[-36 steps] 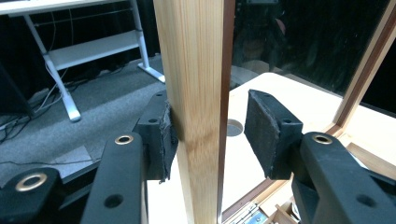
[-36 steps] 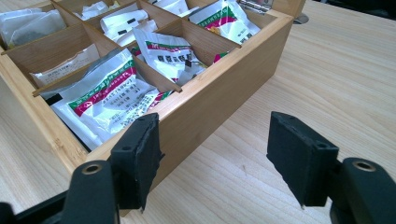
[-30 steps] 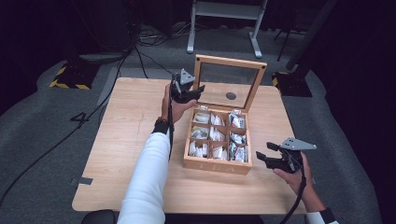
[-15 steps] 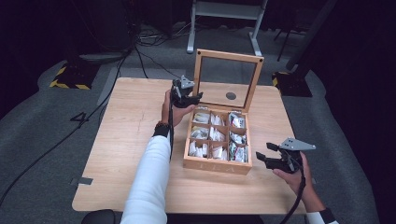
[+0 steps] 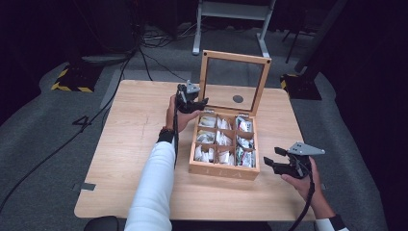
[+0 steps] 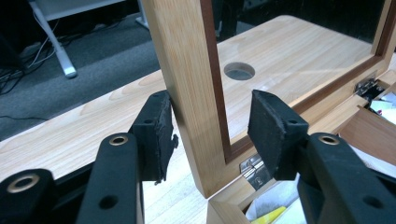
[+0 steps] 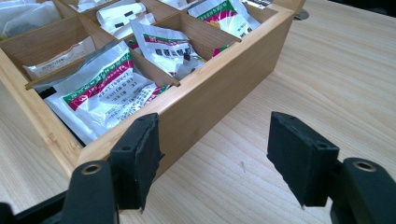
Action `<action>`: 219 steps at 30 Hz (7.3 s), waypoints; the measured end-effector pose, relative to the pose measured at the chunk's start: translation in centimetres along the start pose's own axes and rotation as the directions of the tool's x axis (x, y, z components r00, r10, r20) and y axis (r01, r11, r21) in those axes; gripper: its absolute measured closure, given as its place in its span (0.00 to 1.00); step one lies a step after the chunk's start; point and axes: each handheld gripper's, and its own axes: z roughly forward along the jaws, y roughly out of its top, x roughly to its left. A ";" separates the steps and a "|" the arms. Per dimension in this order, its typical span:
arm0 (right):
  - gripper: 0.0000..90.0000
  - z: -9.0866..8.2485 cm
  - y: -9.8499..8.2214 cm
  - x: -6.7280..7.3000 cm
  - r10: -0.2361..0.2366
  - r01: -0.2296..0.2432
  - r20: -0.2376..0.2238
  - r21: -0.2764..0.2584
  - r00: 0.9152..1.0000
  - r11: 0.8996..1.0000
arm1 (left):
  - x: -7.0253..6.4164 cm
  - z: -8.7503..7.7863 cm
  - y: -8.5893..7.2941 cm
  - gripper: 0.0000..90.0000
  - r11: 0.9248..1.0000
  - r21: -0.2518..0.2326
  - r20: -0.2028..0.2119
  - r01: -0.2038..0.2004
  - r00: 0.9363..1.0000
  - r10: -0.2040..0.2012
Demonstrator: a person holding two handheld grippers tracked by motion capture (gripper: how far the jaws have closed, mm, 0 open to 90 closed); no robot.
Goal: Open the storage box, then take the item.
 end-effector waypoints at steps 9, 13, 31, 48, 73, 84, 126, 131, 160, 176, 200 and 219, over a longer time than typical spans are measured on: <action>0.39 0.1 0.0 -0.1 -0.002 0.002 0.010 0.009 1.000 1.000 | 0.7 -2.6 0.7 0.52 0.999 -0.011 -0.004 -0.030 1.000 0.030; 0.39 0.1 0.0 -0.1 -0.002 0.002 0.011 0.006 1.000 1.000 | 0.9 -4.2 1.0 0.46 0.998 0.016 -0.006 -0.055 0.998 0.055; 0.38 -0.6 1.1 0.4 -0.029 0.029 -0.001 -0.034 1.000 0.999 | -0.5 -10.7 -3.3 0.20 0.966 0.131 0.036 -0.223 0.975 0.220; 0.39 0.3 3.9 3.7 -0.129 0.127 -0.123 -0.024 0.984 0.992 | -1.8 -14.7 -12.3 0.20 0.944 0.217 0.090 -0.249 0.968 0.235; 0.45 5.1 4.8 4.3 -0.225 0.256 -0.228 0.116 0.947 0.960 | -4.3 -16.1 -17.7 0.20 0.902 0.312 0.228 -0.298 0.945 0.234; 0.45 6.0 5.1 4.2 -0.217 0.265 -0.314 0.120 0.924 0.957 | -3.7 -16.2 -18.4 0.20 0.923 0.298 0.271 -0.244 0.948 0.164; 1.00 3.2 5.1 3.2 -0.336 0.335 -0.208 -0.044 0.918 0.941 | -3.4 -16.0 -19.0 0.17 0.943 0.255 0.303 -0.214 0.944 0.133; 1.00 2.6 5.2 2.9 -0.317 0.309 -0.190 -0.072 0.929 0.948 | -3.3 -16.0 -19.0 0.17 0.943 0.257 0.298 -0.213 0.945 0.132; 1.00 1.4 5.7 2.4 -0.287 0.263 -0.141 -0.166 0.947 0.950 | -2.8 -16.0 -19.0 0.17 0.945 0.259 0.286 -0.202 0.950 0.124; 1.00 0.6 6.3 2.2 -0.277 0.249 -0.127 -0.199 0.952 0.948 | -2.5 -15.8 -18.9 0.17 0.944 0.257 0.293 -0.208 0.947 0.129; 1.00 -1.3 7.3 4.1 -0.308 0.259 -0.154 -0.274 0.939 0.926 | -2.5 -15.7 -18.8 0.17 0.944 0.256 0.295 -0.209 0.947 0.130; 1.00 -2.7 6.4 8.3 -0.358 0.297 -0.225 -0.264 0.906 0.918 | -2.5 -15.7 -18.8 0.17 0.944 0.258 0.291 -0.206 0.948 0.127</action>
